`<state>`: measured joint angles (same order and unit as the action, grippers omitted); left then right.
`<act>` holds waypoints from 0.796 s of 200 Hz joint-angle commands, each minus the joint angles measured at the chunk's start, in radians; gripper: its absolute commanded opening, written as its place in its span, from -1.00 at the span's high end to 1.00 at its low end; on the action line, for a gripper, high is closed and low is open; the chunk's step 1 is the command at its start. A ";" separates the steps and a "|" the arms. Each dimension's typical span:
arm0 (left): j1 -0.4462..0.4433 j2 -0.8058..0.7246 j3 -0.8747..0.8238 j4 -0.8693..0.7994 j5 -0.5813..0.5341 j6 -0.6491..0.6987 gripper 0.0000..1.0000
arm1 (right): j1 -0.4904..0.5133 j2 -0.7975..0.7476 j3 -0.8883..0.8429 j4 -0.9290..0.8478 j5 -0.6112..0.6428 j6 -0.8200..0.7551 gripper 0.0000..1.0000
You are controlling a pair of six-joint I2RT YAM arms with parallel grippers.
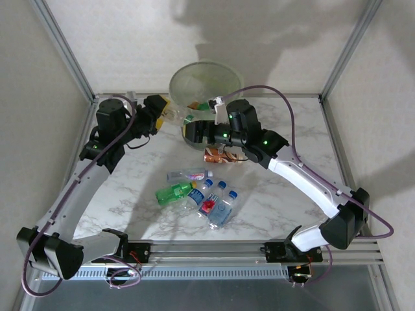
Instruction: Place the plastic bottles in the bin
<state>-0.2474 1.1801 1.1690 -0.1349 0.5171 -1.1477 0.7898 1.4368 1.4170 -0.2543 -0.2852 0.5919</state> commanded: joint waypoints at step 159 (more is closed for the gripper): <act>-0.053 -0.021 -0.004 0.086 -0.053 0.075 -0.99 | 0.003 -0.086 -0.026 0.057 0.089 -0.003 0.34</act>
<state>-0.2928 1.1965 1.1610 -0.0780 0.5117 -1.1088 0.7944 1.3861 1.3849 -0.2260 -0.2512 0.5919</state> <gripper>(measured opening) 0.993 0.422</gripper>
